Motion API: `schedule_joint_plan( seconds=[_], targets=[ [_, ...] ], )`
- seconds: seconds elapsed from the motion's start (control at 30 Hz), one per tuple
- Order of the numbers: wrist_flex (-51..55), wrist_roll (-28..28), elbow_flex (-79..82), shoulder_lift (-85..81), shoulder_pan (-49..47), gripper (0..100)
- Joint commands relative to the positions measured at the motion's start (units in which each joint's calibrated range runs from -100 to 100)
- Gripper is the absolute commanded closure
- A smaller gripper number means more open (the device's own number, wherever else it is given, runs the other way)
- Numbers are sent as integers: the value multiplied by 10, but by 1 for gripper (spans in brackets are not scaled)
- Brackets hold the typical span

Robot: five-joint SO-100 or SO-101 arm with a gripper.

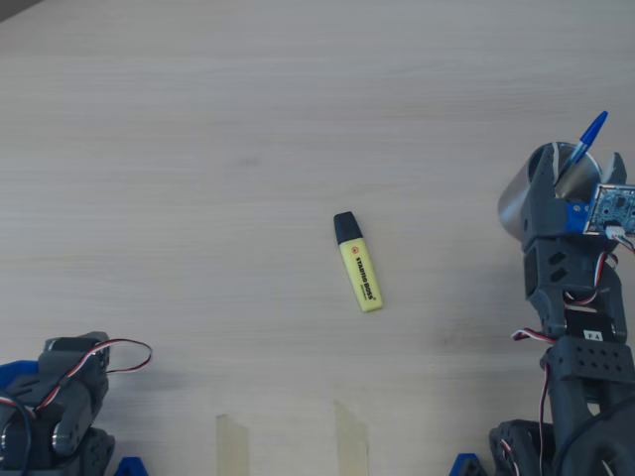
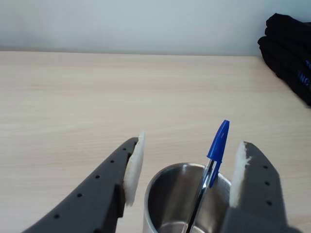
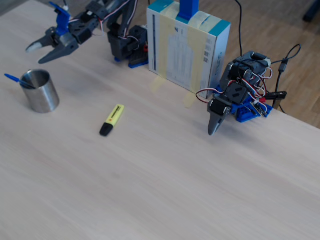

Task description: Grab the blue pen and put it in the silver cup.

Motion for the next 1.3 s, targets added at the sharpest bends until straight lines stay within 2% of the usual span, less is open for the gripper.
schedule_joint_plan(
  seconds=[0.0,0.17,1.1,1.27],
  targets=[
    [3,-1,32,-78,-12,70],
    [35,-2,93,-170,-34,70],
    [441,-17,304,-521,-112,71],
    [594,-17,311,-591,-110,71]
  ],
)
